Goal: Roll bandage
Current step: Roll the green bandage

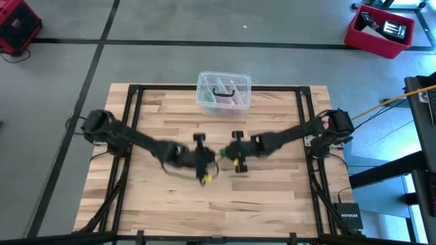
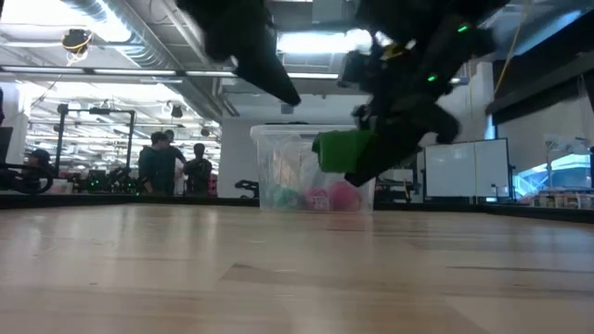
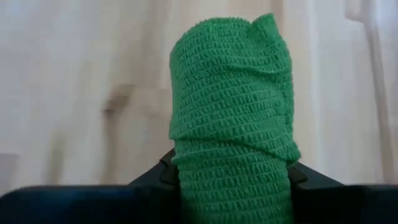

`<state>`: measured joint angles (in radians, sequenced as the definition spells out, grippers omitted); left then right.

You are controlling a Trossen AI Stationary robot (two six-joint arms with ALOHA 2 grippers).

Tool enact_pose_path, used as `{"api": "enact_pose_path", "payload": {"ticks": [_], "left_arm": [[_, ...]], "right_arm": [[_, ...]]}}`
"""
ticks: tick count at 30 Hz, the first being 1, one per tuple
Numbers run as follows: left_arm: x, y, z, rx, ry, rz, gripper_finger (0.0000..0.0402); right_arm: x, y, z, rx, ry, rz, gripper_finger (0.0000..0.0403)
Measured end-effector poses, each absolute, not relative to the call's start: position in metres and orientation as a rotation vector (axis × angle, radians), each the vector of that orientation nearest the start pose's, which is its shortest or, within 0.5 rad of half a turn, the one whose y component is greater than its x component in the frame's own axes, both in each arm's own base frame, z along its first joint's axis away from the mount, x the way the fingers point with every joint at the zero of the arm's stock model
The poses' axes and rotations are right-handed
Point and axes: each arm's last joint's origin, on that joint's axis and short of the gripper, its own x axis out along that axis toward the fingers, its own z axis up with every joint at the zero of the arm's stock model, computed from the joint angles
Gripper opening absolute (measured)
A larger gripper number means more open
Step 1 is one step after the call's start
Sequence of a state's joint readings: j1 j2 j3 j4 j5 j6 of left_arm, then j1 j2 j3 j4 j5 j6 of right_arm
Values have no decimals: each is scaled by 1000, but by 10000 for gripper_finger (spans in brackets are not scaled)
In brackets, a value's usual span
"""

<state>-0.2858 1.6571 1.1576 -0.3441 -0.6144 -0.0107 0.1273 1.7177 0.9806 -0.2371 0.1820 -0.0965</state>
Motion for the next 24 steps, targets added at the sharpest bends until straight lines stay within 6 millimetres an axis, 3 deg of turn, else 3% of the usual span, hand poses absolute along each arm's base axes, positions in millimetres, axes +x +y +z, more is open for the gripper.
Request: {"api": "enact_pose_path", "payload": {"ticks": [4, 7, 11, 18, 24], "left_arm": [[329, -38, 229, 213, 611, 267, 6], [325, -18, 226, 143, 528, 271, 6], [325, 1, 210, 66, 544, 293, 6], [341, 9, 195, -25, 485, 239, 61], [352, 7, 169, -58, 505, 243, 95]], "right_arm": [[335, 0, 168, -164, 950, 55, 127], [337, -21, 162, -93, 956, 72, 127], [339, -37, 161, -54, 920, 67, 149], [343, -41, 163, -63, 866, 95, 231], [340, -41, 163, -65, 890, 87, 260]]}}
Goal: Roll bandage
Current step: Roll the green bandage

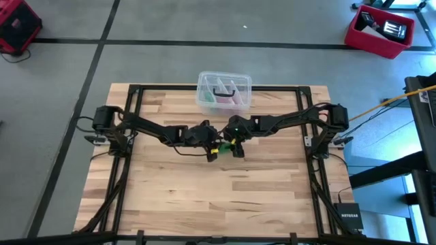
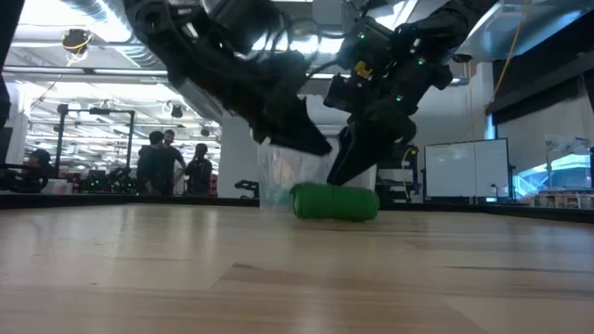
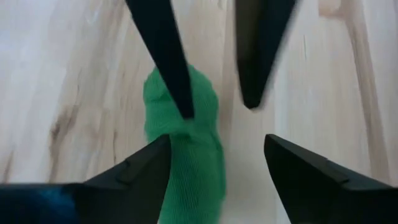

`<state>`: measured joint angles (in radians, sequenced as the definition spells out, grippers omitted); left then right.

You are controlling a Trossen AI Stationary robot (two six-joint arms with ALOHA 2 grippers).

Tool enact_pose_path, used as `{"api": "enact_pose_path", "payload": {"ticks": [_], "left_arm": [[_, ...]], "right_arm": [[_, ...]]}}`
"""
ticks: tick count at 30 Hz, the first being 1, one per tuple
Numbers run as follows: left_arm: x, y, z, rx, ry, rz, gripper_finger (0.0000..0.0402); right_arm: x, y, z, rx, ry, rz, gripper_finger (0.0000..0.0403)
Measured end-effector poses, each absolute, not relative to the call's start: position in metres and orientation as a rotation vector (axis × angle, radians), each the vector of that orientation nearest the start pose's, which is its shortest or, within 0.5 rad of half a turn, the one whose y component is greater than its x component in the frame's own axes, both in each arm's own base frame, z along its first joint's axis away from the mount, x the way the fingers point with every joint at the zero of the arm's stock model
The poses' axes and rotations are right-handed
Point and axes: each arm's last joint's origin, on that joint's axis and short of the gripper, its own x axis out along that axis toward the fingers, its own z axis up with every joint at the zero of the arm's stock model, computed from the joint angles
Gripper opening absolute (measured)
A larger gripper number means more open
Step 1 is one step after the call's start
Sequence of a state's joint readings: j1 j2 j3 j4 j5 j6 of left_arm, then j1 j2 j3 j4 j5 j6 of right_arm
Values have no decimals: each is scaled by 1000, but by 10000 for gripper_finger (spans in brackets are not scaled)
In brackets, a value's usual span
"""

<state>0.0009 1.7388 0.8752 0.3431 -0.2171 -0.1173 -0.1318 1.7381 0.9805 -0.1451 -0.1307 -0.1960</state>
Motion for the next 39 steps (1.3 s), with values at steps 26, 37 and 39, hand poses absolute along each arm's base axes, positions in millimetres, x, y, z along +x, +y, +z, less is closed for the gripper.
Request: {"api": "enact_pose_path", "payload": {"ticks": [26, 37, 39], "left_arm": [[360, -18, 131, -187, 568, 230, 65], [360, -20, 131, -210, 564, 234, 61], [360, -20, 131, -213, 562, 235, 59]], "right_arm": [[272, 4, 162, -128, 726, 193, 215], [276, -12, 131, -120, 762, 180, 215], [279, -12, 124, -141, 757, 195, 215]]}}
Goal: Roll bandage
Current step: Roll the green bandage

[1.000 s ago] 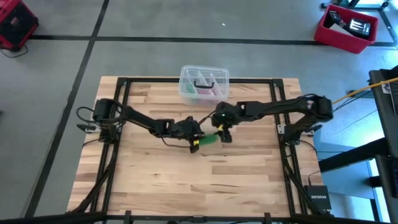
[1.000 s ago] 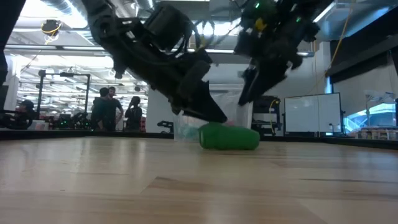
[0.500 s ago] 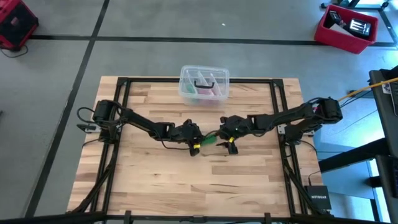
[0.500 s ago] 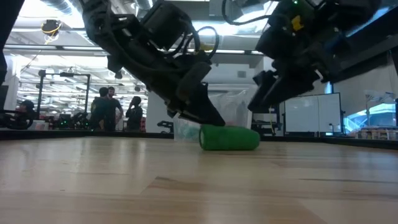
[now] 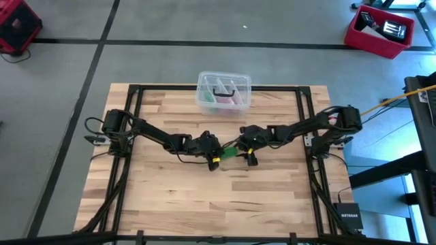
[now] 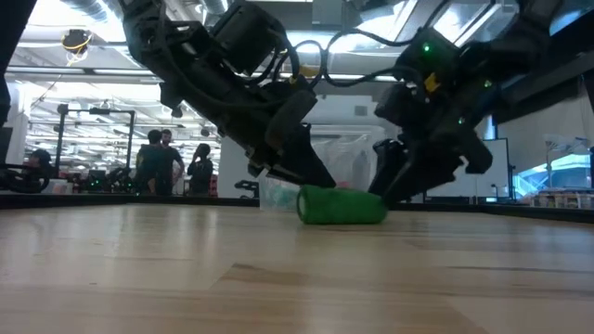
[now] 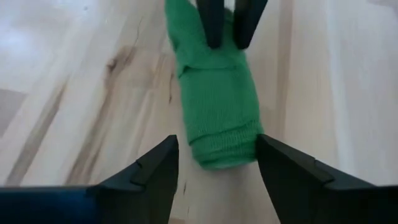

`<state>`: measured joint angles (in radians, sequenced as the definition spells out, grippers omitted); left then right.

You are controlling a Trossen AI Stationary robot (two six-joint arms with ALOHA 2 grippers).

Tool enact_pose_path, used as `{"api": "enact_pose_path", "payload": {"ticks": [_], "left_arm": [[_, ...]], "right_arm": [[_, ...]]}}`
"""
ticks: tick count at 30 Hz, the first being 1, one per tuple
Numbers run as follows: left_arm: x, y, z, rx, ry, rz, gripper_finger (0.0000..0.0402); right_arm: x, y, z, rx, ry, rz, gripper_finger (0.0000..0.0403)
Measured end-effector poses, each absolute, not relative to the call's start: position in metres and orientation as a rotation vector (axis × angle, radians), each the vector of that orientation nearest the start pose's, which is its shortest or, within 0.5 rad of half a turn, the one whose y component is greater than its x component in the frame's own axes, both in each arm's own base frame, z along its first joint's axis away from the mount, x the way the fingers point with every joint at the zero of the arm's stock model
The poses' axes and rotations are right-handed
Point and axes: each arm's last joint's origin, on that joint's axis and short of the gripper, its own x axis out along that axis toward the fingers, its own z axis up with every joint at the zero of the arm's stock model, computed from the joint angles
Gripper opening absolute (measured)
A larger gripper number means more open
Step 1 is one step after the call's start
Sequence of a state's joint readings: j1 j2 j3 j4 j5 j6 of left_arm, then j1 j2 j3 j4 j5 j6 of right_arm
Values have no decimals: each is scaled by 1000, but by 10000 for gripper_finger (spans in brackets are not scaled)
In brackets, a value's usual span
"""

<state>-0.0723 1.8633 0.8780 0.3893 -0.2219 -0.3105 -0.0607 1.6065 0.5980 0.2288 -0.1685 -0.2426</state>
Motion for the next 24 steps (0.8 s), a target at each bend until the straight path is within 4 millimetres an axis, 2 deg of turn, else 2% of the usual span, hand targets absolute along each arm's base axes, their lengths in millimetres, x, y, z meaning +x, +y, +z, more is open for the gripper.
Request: {"api": "enact_pose_path", "payload": {"ticks": [6, 12, 20, 24], "left_arm": [[361, -20, 135, -239, 548, 238, 57], [368, -19, 163, -313, 458, 242, 58], [360, -20, 151, -510, 590, 333, 59], [359, -22, 149, -574, 630, 276, 59]], "right_arm": [[284, -13, 114, -161, 759, 182, 215], [284, -12, 104, -138, 800, 185, 215], [284, -12, 104, -117, 799, 171, 215], [284, -12, 104, -111, 798, 166, 215]]}}
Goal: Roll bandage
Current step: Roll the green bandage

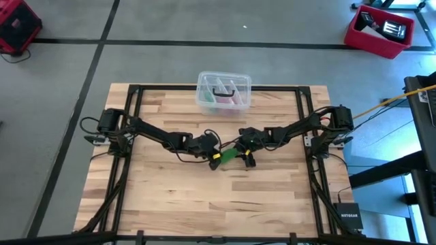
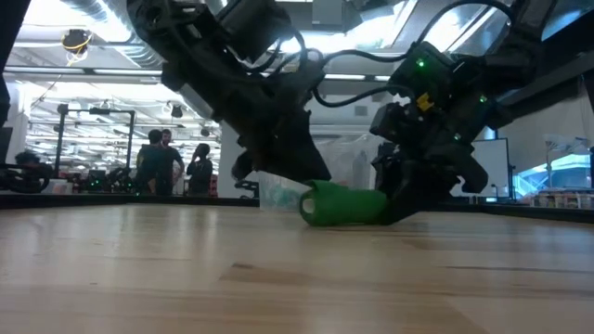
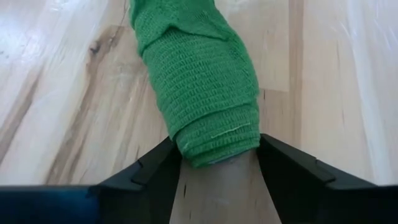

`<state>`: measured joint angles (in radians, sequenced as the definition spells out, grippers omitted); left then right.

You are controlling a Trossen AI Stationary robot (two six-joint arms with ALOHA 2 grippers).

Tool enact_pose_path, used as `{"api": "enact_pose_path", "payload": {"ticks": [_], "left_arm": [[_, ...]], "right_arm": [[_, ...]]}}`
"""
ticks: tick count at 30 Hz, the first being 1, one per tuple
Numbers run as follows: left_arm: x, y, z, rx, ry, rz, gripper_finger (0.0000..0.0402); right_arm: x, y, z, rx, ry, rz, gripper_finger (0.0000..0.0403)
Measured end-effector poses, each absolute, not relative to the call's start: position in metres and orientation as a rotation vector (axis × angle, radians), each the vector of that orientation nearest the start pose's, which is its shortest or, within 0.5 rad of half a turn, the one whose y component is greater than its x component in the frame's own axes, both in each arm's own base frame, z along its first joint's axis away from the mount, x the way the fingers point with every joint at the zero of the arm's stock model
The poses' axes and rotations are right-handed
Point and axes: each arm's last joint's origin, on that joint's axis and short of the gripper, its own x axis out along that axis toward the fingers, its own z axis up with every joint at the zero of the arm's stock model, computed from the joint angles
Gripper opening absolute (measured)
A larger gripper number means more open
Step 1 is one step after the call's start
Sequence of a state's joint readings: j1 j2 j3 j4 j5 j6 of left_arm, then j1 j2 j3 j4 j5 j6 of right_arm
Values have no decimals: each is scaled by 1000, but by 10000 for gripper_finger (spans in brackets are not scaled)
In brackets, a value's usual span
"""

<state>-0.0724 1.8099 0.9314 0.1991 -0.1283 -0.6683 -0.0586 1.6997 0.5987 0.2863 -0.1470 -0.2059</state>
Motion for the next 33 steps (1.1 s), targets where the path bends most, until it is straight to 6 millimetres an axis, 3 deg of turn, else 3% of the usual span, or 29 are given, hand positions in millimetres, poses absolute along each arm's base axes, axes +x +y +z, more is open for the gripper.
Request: {"api": "enact_pose_path", "payload": {"ticks": [6, 18, 27, 33], "left_arm": [[359, -29, 149, -628, 667, 200, 59], [361, -18, 143, -662, 667, 243, 62], [358, -9, 145, -688, 703, 224, 178], [348, -8, 159, -706, 750, 222, 192]], "right_arm": [[284, -13, 104, -70, 799, 143, 215], [285, -12, 104, -62, 795, 145, 215], [285, -13, 105, -63, 785, 144, 215], [286, -13, 111, -87, 752, 152, 215]]}}
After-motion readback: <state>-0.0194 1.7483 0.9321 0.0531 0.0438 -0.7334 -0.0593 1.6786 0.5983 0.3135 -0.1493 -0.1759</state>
